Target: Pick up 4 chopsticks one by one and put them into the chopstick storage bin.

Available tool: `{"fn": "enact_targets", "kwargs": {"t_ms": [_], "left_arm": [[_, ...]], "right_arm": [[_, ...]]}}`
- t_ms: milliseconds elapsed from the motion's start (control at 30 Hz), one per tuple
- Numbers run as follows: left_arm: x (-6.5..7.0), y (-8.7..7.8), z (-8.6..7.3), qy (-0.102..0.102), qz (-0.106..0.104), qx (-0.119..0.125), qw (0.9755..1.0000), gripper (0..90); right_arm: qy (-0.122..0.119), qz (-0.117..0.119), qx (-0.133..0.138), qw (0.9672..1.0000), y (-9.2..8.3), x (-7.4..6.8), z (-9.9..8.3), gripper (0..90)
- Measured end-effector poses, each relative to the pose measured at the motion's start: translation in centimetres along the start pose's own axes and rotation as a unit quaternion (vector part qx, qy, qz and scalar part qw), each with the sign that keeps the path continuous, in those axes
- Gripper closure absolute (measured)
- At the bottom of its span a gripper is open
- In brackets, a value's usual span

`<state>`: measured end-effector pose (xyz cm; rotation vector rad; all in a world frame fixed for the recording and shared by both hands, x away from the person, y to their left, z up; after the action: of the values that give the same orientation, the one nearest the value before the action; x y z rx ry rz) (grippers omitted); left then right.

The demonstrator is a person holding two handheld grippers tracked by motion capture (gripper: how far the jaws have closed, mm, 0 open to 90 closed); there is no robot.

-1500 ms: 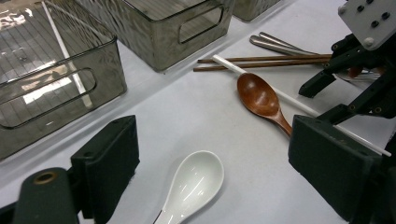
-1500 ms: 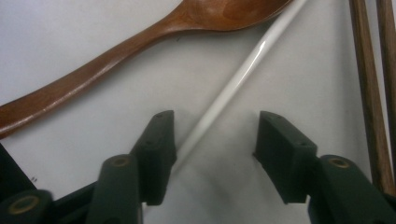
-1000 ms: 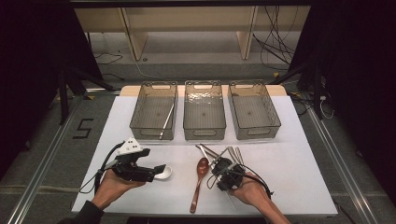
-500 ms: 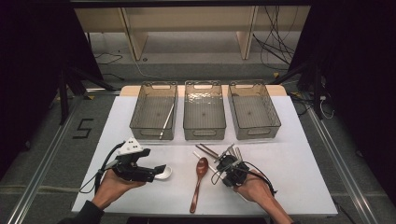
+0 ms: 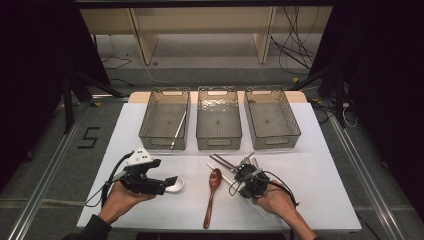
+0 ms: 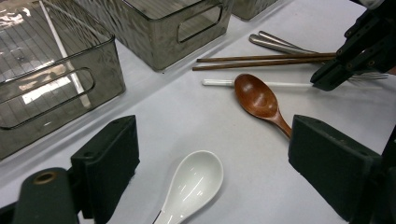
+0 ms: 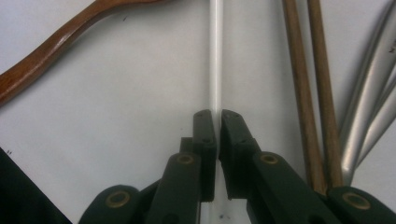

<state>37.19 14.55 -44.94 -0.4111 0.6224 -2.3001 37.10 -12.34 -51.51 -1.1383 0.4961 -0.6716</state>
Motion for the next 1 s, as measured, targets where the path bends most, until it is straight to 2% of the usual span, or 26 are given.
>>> {"fn": "enact_targets", "kwargs": {"t_ms": [800, 1000], "left_arm": [[-0.2, 0.3, -0.2, -0.002, 0.0, -0.004, 1.0, 15.6], [-0.2, 0.4, -0.3, 0.0, 0.0, -0.008, 1.0, 15.6]], "right_arm": [[0.013, 0.019, 0.042, 0.9989, -2.4, 1.0, 0.4, 86.1], [0.017, 0.022, 0.064, 0.9975, -3.6, 1.0, 0.6, 86.1]]}}
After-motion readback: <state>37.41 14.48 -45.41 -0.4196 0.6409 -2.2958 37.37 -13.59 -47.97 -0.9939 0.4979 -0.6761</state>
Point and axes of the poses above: each handheld gripper's, and its own axes: y roughly forward along the jaws, z roughly out of its top, x roughly to its right, the point moved 7 cm from there along y, roughly forward along the jaws, and after that the axes turned 4 degrees about x, right-handed, at the moved point
